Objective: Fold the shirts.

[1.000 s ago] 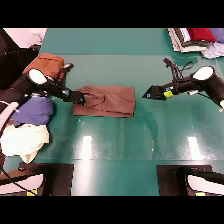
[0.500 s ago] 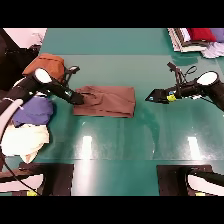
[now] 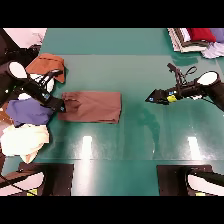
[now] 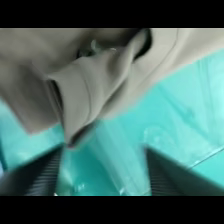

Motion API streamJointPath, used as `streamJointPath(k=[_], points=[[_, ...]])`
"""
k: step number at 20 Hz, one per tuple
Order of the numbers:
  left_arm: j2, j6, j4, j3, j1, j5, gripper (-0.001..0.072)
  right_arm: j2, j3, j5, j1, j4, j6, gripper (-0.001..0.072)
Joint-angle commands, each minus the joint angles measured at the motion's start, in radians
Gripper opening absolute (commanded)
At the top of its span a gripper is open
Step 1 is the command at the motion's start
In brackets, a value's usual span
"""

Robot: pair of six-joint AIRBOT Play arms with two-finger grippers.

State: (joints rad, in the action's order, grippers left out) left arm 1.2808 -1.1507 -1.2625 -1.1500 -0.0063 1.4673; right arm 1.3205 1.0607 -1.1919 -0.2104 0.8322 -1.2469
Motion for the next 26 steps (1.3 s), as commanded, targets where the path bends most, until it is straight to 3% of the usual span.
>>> streamJointPath(k=[1, 4, 5, 6, 7, 13, 18, 19, 20, 23, 26], points=[[-0.005, -0.053, -0.071, 0.056, 0.006, -0.031, 0.06, 0.0, -0.002, 0.011, -0.001, -0.002, -0.014, 0.0598], [-0.006, -0.11, -0.054, 0.006, 0.007, -0.079, 0.0595, 0.035, -0.002, 0.014, -0.023, -0.045, -0.032, 0.06], [-0.006, -0.108, -0.004, -0.021, 0.007, -0.083, 0.041, 0.063, -0.002, 0.017, -0.038, -0.084, -0.031, 0.06], [-0.006, -0.098, 0.045, -0.043, 0.007, -0.091, 0.0133, 0.101, -0.002, 0.029, -0.06, -0.126, -0.031, 0.06], [-0.006, -0.07, 0.1, -0.06, 0.007, -0.107, 0.0029, 0.141, -0.002, 0.052, -0.087, -0.163, -0.027, 0.06], [-0.006, -0.06, 0.277, -0.075, 0.007, -0.224, 0.0023, 0.39, 0.05, 0.197, -0.274, -0.385, 0.018, 0.06], [-0.006, -0.045, 0.277, -0.075, 0.007, -0.229, 0.0022, 0.542, 0.247, 0.232, -0.403, -0.396, 0.017, 0.0594], [-0.006, -0.045, 0.277, -0.075, 0.007, -0.229, 0.0022, 0.56, 0.281, 0.232, -0.417, -0.395, 0.017, 0.0551], [-0.006, -0.045, 0.277, -0.075, 0.007, -0.228, 0.0022, 0.575, 0.314, 0.23, -0.426, -0.393, 0.018, 0.0464], [-0.006, -0.046, 0.278, -0.075, 0.007, -0.226, 0.0022, 0.589, 0.375, 0.232, -0.427, -0.384, 0.023, 0.0013], [-0.006, -0.046, 0.3, -0.075, 0.006, -0.214, 0.0022, 0.555, 0.392, 0.222, -0.389, -0.368, 0.048, 0.0011]])
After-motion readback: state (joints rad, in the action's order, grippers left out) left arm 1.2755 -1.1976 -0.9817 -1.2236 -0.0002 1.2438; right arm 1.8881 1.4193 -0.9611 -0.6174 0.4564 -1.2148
